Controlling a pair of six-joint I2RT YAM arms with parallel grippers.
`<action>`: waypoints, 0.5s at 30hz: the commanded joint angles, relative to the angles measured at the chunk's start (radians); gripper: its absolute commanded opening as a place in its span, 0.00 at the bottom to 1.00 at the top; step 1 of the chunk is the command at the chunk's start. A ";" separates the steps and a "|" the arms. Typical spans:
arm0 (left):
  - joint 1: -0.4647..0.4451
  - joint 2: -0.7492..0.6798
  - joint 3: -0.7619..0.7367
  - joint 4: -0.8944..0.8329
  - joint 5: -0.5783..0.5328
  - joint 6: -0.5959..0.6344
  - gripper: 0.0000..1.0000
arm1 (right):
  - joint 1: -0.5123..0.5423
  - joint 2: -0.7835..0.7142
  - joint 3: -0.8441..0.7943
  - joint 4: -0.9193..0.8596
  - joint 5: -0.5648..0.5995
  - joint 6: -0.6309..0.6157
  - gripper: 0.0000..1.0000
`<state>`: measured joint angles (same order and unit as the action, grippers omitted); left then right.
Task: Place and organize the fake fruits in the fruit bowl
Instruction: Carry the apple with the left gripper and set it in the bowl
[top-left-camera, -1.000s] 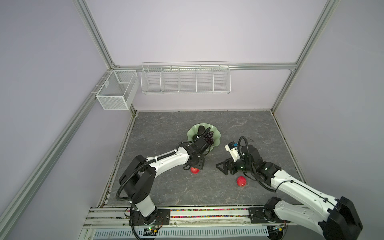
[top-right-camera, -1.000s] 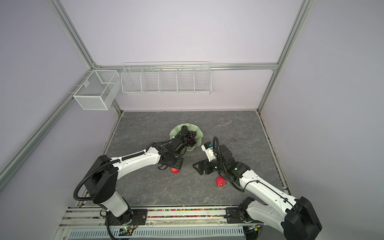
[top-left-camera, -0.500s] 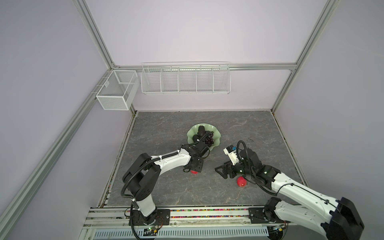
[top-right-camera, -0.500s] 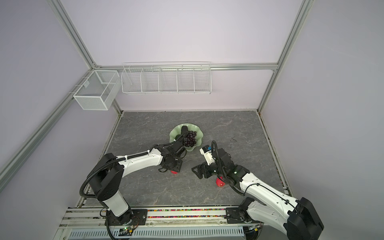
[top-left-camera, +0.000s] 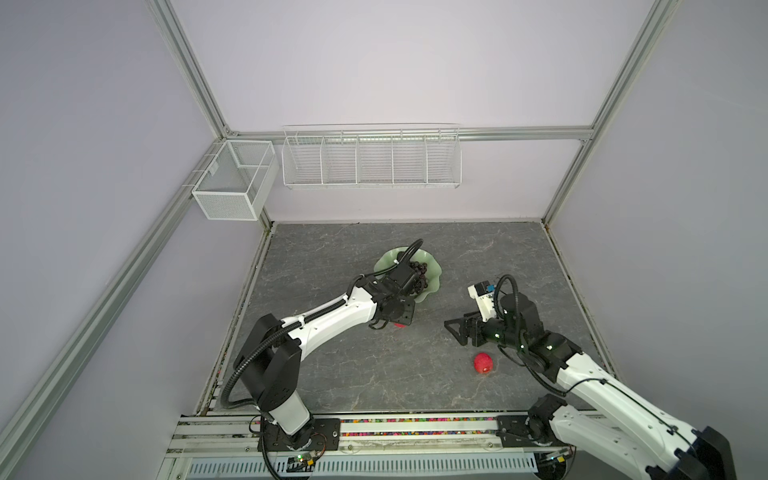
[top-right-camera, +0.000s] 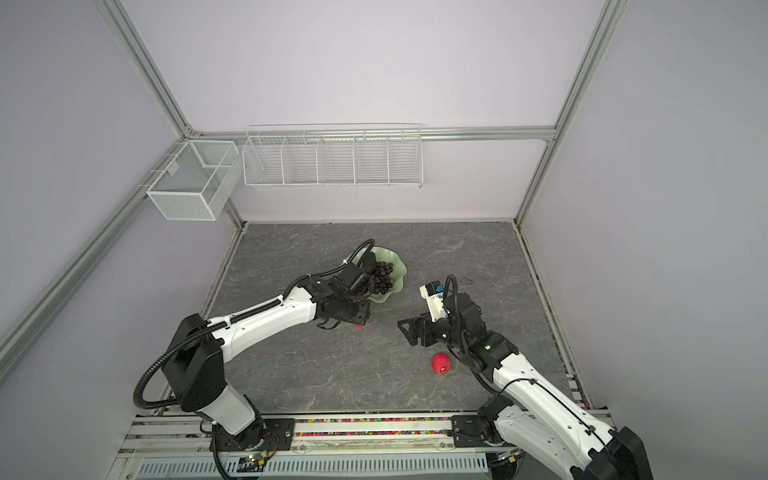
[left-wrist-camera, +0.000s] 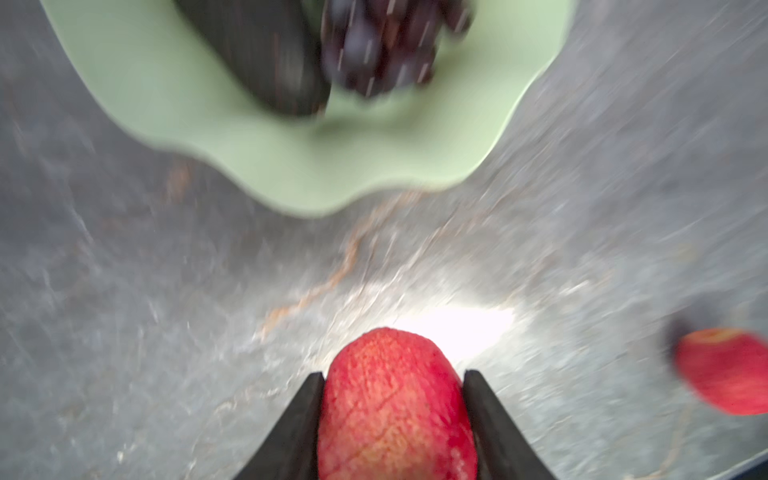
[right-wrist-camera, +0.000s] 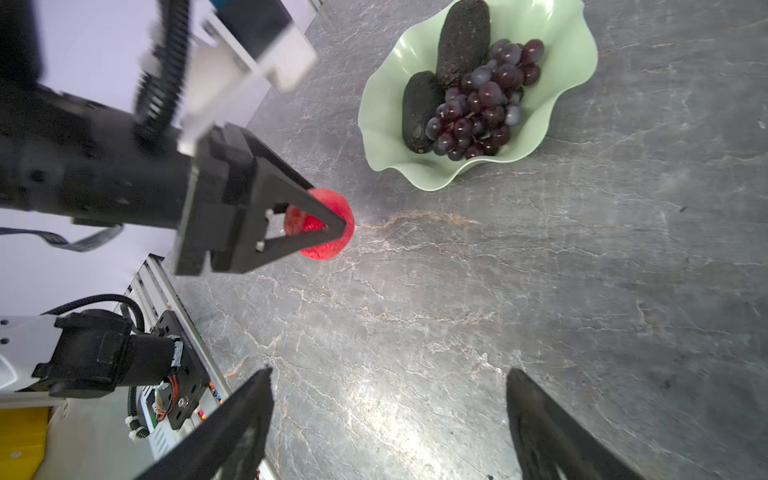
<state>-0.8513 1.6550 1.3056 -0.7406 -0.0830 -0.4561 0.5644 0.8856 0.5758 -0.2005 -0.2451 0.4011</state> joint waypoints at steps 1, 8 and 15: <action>0.002 0.057 0.118 -0.005 -0.084 0.042 0.45 | -0.014 -0.001 -0.007 -0.005 -0.044 0.018 0.89; 0.033 0.264 0.347 -0.034 -0.173 0.095 0.45 | -0.015 -0.046 0.014 -0.050 -0.035 0.017 0.89; 0.040 0.355 0.401 -0.014 -0.178 0.107 0.45 | -0.018 -0.086 0.001 -0.083 -0.016 0.012 0.89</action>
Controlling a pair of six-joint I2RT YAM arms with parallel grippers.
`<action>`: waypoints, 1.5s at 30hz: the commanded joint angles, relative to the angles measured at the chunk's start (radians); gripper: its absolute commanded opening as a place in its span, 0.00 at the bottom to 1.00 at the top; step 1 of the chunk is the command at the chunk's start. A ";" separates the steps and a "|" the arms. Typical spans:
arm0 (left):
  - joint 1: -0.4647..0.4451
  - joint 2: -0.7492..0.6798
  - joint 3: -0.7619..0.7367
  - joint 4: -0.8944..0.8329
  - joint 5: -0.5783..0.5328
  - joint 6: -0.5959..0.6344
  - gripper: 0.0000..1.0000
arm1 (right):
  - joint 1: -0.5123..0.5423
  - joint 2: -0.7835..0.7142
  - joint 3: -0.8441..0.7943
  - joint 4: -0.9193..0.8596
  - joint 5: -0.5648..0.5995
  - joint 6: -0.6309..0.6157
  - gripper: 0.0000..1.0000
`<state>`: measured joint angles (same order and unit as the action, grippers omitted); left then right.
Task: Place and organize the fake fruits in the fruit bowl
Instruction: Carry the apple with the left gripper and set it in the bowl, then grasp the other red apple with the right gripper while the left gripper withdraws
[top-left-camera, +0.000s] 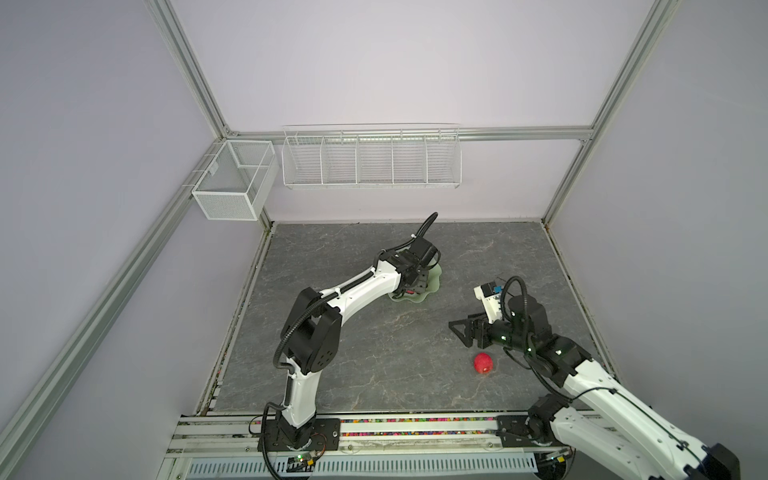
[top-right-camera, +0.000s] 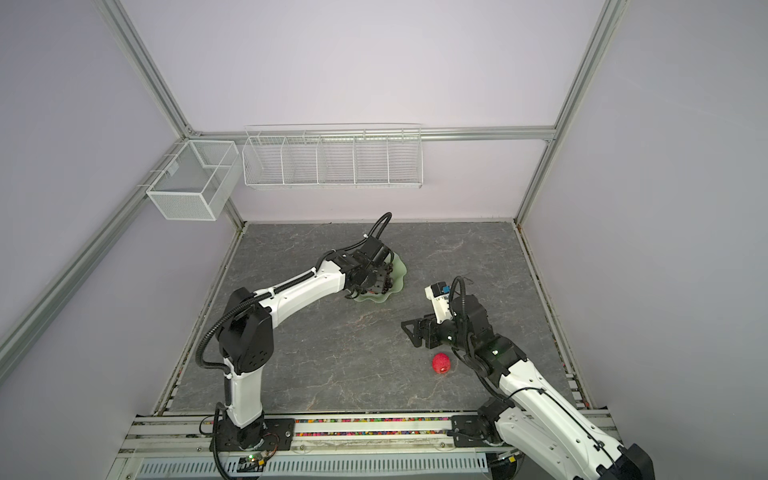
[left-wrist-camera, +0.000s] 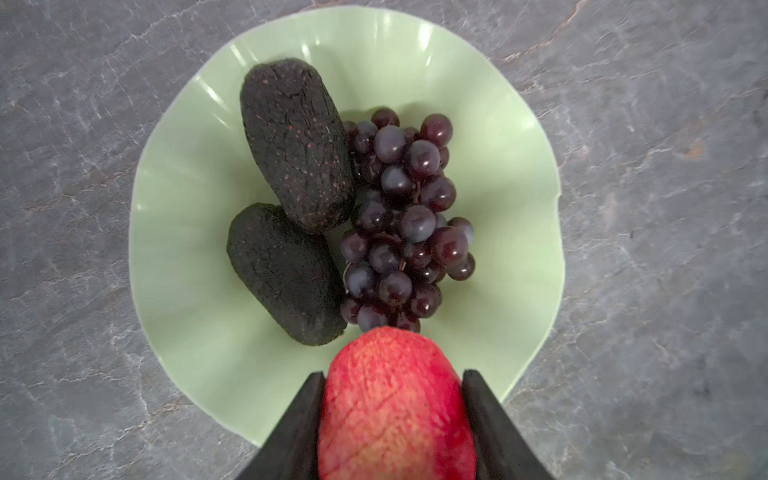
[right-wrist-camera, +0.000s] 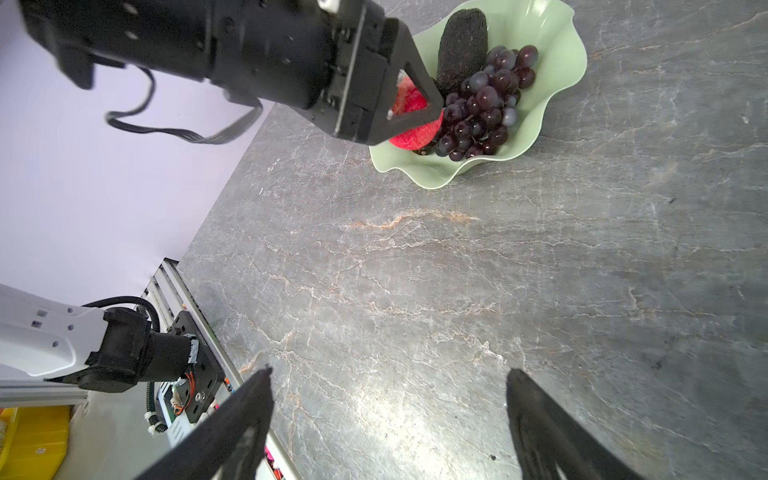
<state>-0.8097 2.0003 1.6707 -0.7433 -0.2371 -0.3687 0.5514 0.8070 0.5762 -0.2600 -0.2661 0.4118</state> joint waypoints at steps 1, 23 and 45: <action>-0.002 0.016 0.039 -0.006 -0.024 0.019 0.45 | -0.005 -0.006 0.001 -0.021 0.001 0.002 0.89; -0.002 0.066 0.044 0.017 -0.021 0.003 0.64 | -0.005 -0.017 0.009 -0.042 0.002 -0.001 0.89; -0.070 -0.399 -0.416 0.338 0.242 0.160 0.75 | 0.082 -0.162 -0.110 -0.558 0.384 0.355 1.00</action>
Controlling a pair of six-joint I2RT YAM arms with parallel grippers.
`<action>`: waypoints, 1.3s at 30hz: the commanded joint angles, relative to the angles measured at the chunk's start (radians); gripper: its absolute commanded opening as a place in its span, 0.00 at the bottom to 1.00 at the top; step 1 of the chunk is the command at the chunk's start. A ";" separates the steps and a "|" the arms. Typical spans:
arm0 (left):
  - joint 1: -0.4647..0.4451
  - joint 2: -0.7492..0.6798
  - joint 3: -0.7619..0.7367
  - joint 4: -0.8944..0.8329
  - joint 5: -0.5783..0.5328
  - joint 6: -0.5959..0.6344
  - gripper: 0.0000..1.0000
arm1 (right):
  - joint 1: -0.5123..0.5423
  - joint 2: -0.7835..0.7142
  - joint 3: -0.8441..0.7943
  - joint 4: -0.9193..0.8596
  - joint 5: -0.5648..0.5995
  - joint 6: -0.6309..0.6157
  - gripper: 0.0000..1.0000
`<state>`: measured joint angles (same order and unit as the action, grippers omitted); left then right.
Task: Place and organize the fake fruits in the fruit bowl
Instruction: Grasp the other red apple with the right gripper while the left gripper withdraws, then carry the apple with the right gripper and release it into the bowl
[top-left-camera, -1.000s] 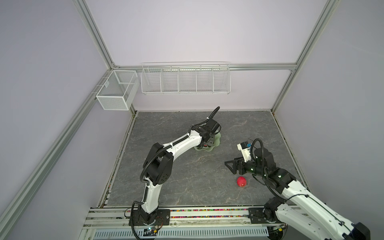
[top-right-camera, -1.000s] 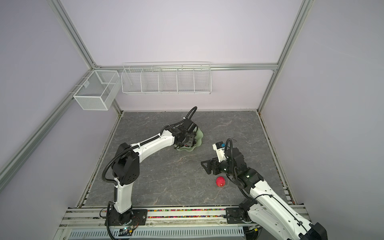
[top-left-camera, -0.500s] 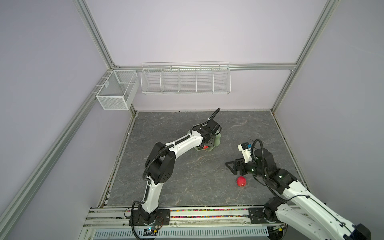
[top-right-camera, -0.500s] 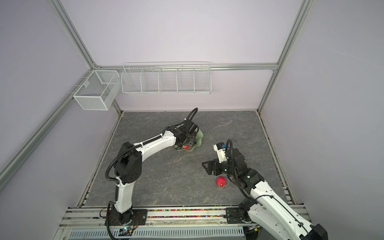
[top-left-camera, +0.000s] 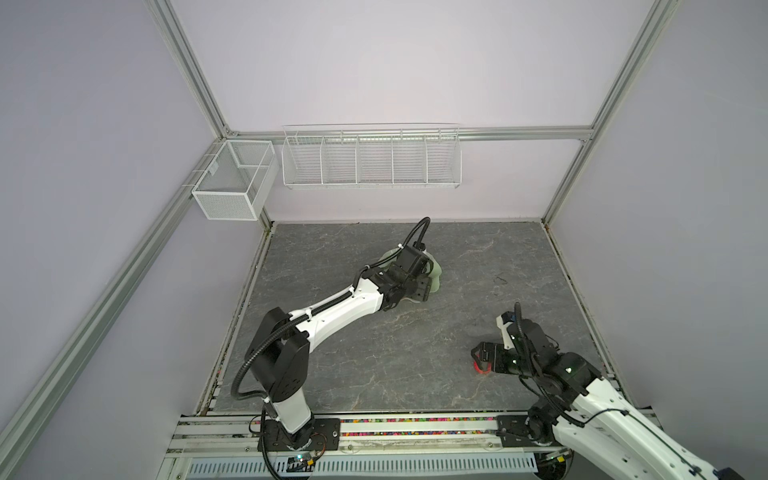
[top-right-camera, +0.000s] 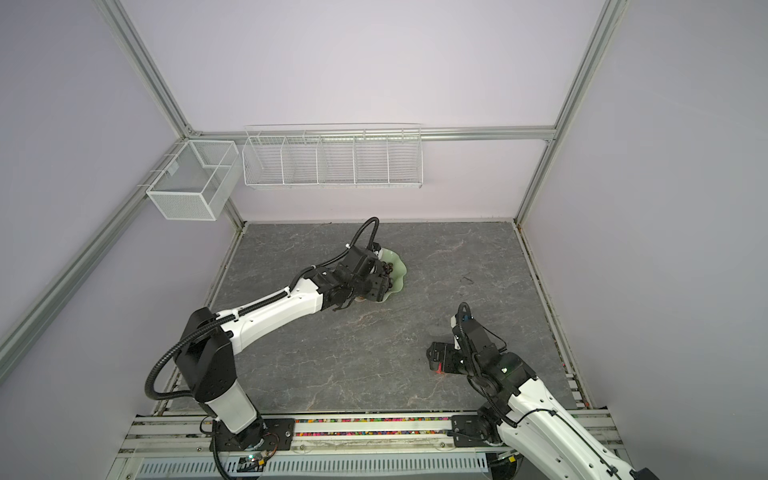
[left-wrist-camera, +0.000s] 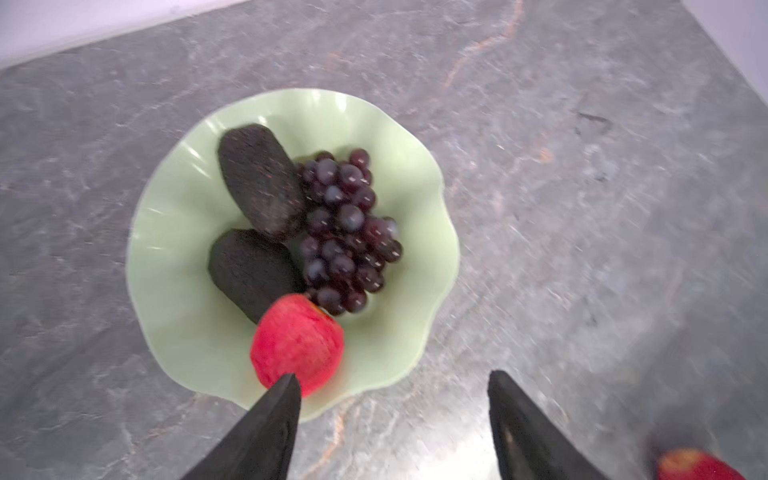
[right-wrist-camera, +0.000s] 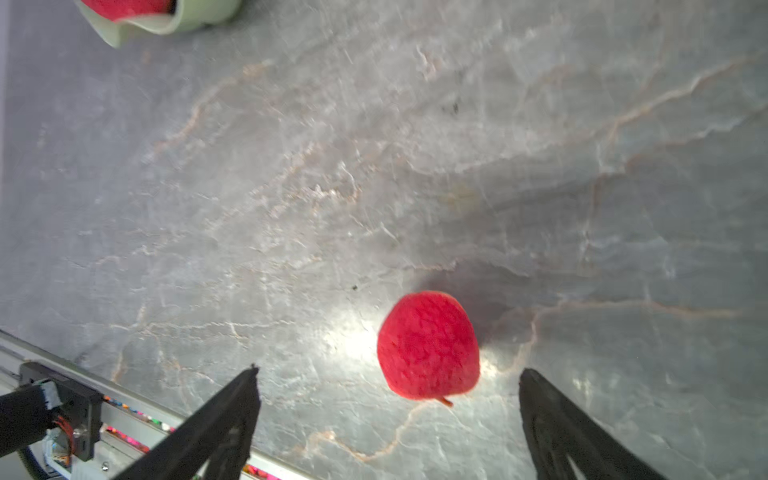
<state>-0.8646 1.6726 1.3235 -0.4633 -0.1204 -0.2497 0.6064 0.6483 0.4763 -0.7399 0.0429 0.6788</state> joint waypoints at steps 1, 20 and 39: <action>-0.017 -0.118 -0.121 0.076 0.158 0.042 0.79 | 0.039 0.004 -0.016 -0.078 0.084 0.094 1.00; -0.022 -0.480 -0.424 0.093 0.394 0.089 0.99 | 0.076 0.228 -0.047 0.140 0.082 0.075 0.73; -0.016 -0.517 -0.439 0.141 0.075 0.020 0.99 | 0.073 0.410 0.291 0.211 0.062 -0.182 0.45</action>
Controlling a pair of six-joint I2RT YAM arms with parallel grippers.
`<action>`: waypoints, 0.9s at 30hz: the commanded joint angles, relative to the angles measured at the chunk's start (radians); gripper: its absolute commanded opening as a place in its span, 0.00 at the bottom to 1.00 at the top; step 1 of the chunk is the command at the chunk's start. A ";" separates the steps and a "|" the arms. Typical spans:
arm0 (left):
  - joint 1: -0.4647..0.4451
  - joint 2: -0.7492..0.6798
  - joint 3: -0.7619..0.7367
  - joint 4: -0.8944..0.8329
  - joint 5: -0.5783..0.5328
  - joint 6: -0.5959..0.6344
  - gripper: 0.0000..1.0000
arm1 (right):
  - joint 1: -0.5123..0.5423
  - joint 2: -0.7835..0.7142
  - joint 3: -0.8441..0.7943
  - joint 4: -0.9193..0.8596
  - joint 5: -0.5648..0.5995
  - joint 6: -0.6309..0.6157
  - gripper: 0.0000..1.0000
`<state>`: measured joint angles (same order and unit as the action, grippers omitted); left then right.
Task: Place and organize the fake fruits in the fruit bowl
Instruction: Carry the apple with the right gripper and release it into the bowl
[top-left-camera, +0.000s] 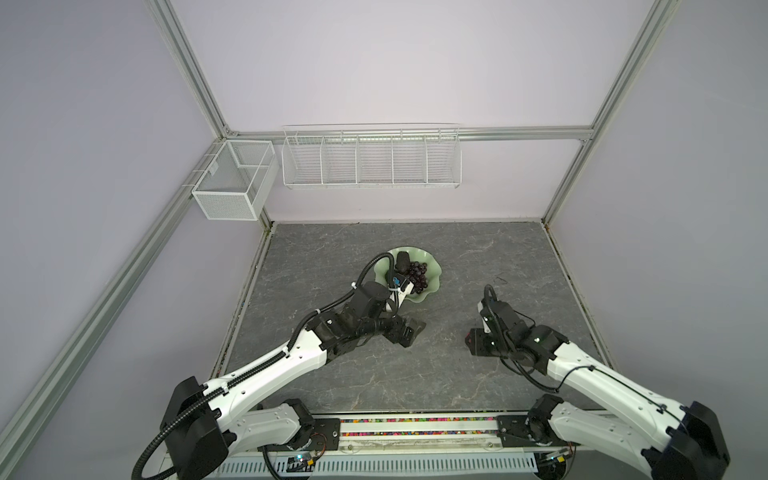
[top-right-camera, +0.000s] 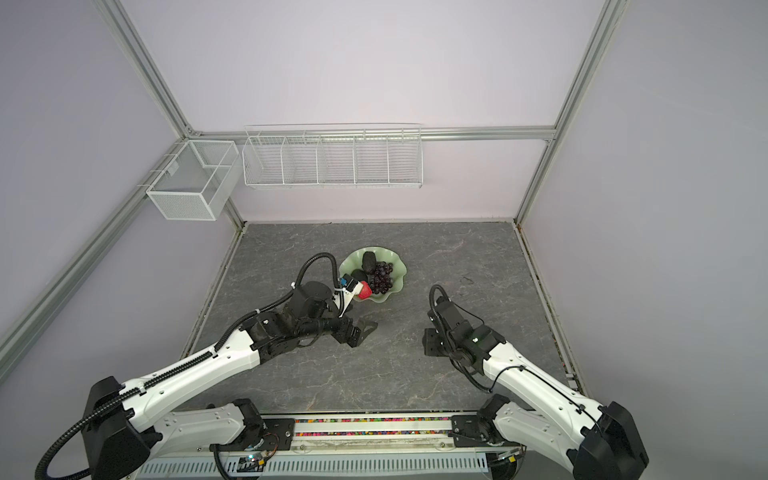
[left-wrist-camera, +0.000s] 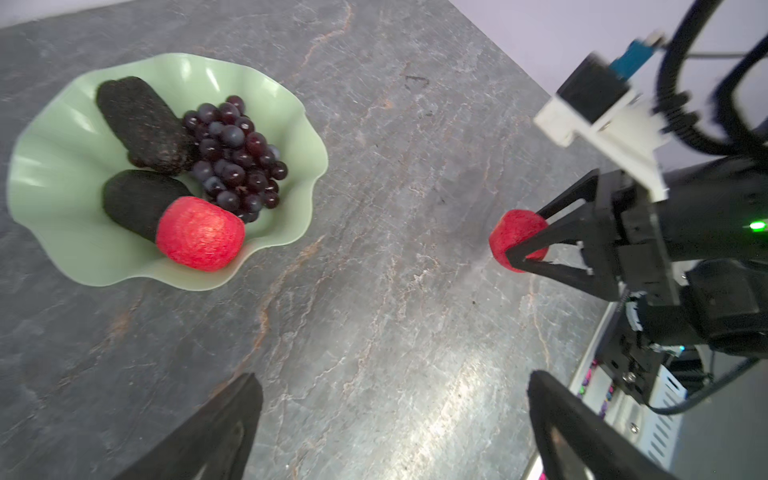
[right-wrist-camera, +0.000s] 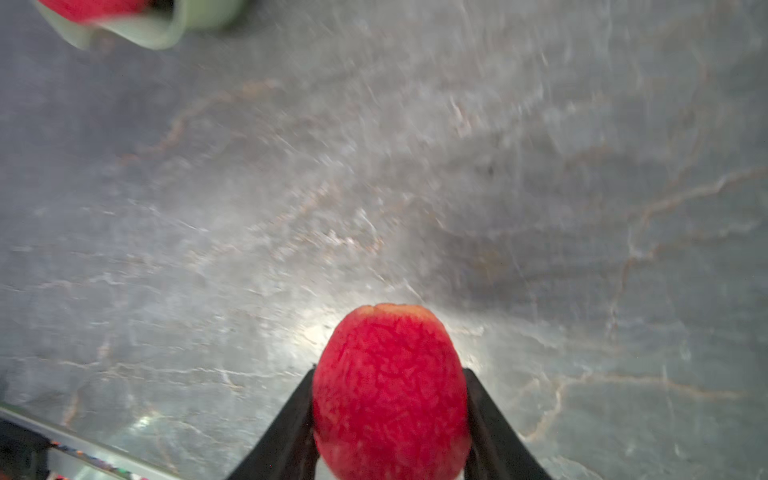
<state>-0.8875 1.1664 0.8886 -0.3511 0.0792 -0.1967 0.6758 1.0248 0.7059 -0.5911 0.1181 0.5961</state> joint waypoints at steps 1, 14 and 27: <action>0.012 -0.004 0.003 0.027 -0.154 -0.056 0.99 | 0.000 0.067 0.098 0.092 -0.021 -0.124 0.46; 0.127 0.008 0.012 -0.007 -0.158 -0.205 0.99 | -0.035 0.589 0.508 0.252 -0.173 -0.282 0.45; 0.156 -0.077 -0.045 -0.028 -0.176 -0.225 0.99 | -0.037 0.783 0.593 0.320 -0.180 -0.296 0.47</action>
<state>-0.7383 1.1065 0.8589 -0.3599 -0.0818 -0.4088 0.6437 1.7924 1.2774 -0.3023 -0.0685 0.3229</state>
